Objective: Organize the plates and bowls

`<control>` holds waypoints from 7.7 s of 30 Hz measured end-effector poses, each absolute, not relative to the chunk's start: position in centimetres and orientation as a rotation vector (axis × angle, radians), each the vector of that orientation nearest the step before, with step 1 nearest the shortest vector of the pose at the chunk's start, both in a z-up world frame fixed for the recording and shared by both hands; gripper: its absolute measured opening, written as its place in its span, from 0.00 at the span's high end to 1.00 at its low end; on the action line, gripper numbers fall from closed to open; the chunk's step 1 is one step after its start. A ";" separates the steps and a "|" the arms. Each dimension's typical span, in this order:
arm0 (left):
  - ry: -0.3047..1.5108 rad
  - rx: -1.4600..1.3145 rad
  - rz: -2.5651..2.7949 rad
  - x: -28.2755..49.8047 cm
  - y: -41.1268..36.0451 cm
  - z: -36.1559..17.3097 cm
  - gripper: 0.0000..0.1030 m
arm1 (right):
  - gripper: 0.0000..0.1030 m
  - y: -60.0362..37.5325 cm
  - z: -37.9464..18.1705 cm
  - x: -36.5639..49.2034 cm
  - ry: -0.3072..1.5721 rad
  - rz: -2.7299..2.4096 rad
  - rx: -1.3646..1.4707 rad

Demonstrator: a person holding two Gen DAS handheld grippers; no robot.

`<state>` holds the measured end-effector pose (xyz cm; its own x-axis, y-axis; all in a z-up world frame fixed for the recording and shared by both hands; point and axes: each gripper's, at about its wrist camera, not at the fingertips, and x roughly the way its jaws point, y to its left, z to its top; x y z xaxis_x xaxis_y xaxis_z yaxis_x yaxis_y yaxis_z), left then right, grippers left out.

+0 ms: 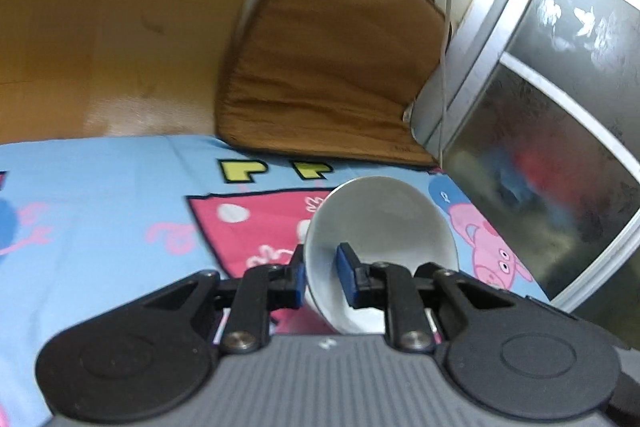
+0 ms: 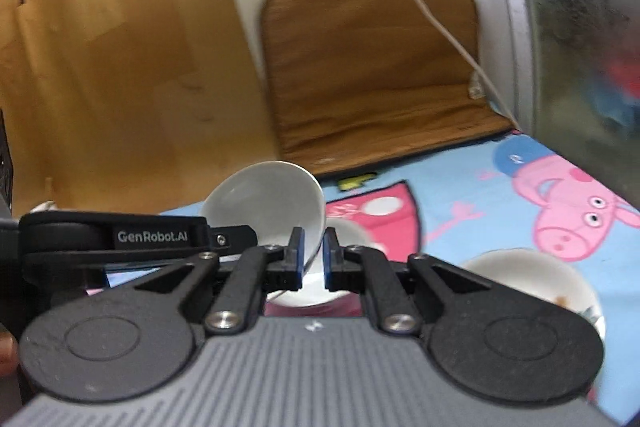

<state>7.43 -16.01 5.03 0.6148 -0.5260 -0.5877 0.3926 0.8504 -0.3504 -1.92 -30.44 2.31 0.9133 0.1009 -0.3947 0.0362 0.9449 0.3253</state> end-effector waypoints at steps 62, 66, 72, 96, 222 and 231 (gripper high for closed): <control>0.742 -0.256 -0.295 1.3 -8.8 4.8 0.73 | 0.62 -27.4 3.3 -6.1 0.375 0.102 0.322; 0.709 -0.221 -0.262 0.3 -7.5 5.0 0.72 | 0.62 -25.8 3.8 -6.9 0.336 0.130 0.296; 0.668 -0.199 -0.177 -0.9 -3.2 4.6 0.66 | 0.62 -22.3 4.0 -6.9 0.345 0.209 0.254; 0.567 -0.094 0.152 -1.5 11.3 1.4 0.63 | 0.62 -8.7 1.0 -2.8 0.447 0.356 0.185; 0.346 -0.127 0.146 -4.9 11.3 2.9 0.00 | 0.79 -12.2 0.3 -1.4 0.779 0.538 0.325; 0.359 -0.114 0.096 -4.9 11.1 3.0 0.00 | 0.79 -12.1 0.5 -1.6 0.768 0.536 0.313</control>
